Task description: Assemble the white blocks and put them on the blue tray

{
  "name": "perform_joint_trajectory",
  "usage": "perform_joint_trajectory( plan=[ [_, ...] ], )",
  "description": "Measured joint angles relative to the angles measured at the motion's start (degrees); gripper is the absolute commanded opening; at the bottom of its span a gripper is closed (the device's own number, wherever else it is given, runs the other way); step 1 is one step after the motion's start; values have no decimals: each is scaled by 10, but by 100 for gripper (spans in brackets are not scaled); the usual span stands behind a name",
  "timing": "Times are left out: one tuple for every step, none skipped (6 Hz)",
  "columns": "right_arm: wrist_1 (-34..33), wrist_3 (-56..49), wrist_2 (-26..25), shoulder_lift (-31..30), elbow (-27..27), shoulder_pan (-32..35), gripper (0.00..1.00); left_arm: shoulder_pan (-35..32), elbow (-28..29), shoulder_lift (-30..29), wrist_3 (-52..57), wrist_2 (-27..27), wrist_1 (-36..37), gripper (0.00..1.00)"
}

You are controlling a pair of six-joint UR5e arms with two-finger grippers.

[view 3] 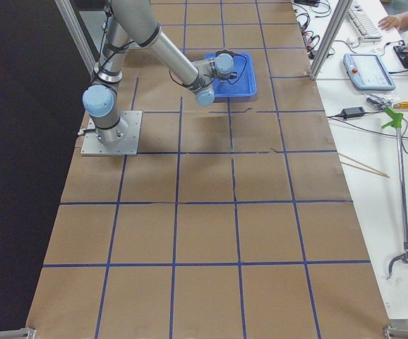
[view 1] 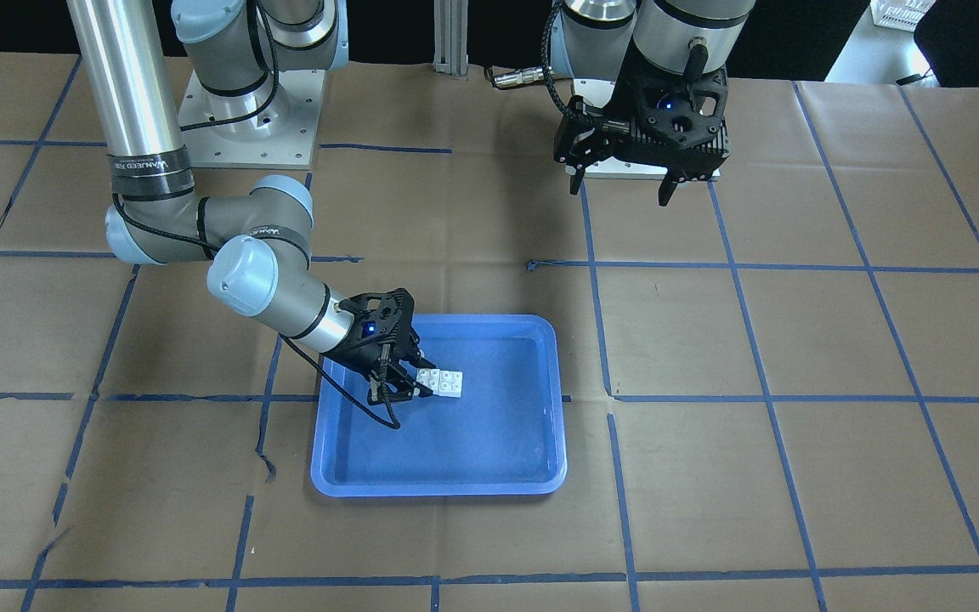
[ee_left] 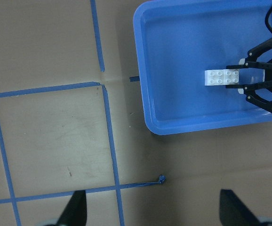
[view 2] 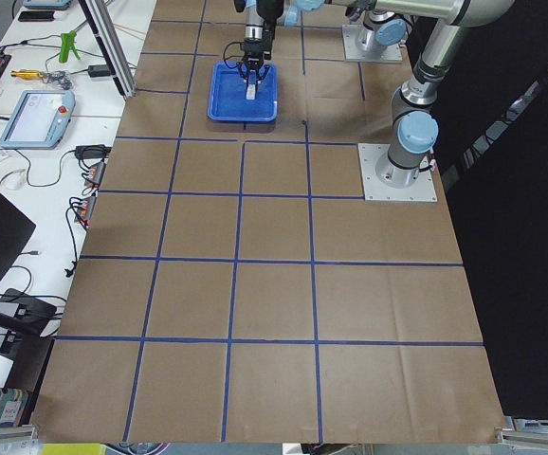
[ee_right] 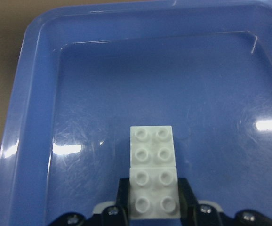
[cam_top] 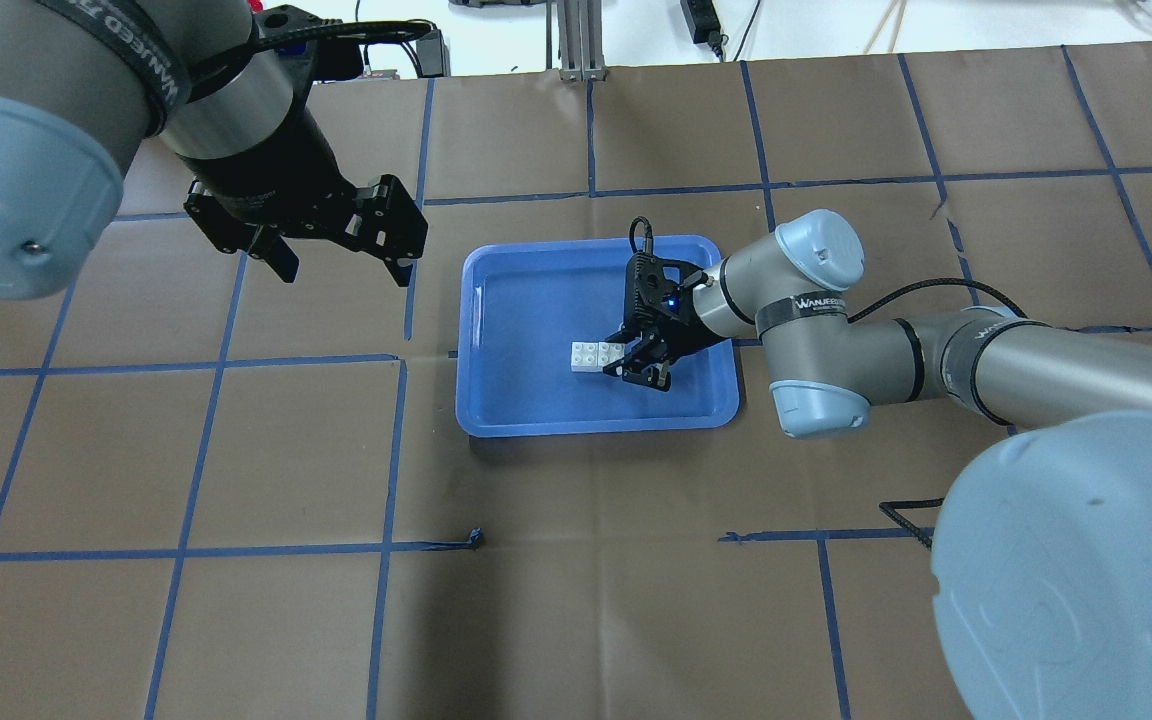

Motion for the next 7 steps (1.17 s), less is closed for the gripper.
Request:
perform_joint_trajectory(
  plan=[
    [-1,2,0,0,0,0,32,0,0,0,0,0,0,99],
    [-1,3,0,0,0,0,32,1,0,0,0,0,0,99],
    [0,4,0,3,0,0,32,0,0,0,0,0,0,99],
    [-2,4,1,6,-1,0,32,0,0,0,0,0,0,99],
    [-5,4,1,8,-1,1,32,0,0,0,0,0,0,99],
    [-6,4,1,9,-1,1,32,0,0,0,0,0,0,99],
    [-7,4,1,9,-1,0,33,0,1,0,0,0,0,99]
  ],
)
